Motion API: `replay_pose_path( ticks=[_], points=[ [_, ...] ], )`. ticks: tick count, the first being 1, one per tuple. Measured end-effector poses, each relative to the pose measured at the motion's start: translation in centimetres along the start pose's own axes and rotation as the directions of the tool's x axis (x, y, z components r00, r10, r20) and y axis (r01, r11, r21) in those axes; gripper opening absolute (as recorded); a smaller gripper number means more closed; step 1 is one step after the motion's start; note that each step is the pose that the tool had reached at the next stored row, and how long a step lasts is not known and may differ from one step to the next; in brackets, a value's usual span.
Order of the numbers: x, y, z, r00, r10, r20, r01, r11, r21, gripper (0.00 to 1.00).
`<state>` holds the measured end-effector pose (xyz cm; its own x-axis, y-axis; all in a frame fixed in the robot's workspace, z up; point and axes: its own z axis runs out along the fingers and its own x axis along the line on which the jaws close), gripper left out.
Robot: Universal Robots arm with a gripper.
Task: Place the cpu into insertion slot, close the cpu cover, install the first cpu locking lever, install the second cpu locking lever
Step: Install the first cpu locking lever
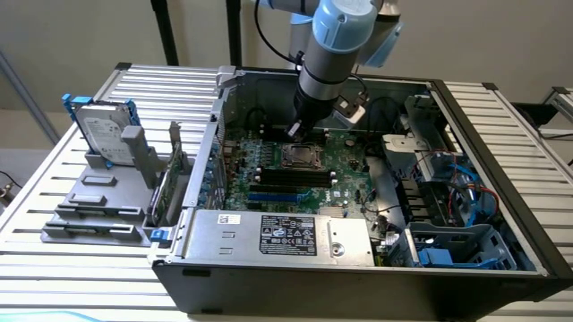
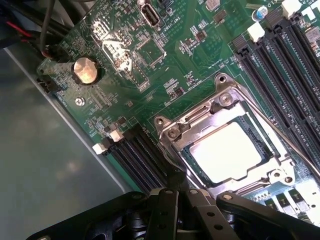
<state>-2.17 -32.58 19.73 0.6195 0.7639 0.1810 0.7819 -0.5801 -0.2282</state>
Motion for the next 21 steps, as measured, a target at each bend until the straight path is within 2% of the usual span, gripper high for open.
replay_pose_path(
  ticks=[21],
  points=[
    [-0.15, 0.25, -0.02, 1.0000, -0.002, 0.0004, 0.002, 1.0000, 0.0004, 0.11]
  ],
)
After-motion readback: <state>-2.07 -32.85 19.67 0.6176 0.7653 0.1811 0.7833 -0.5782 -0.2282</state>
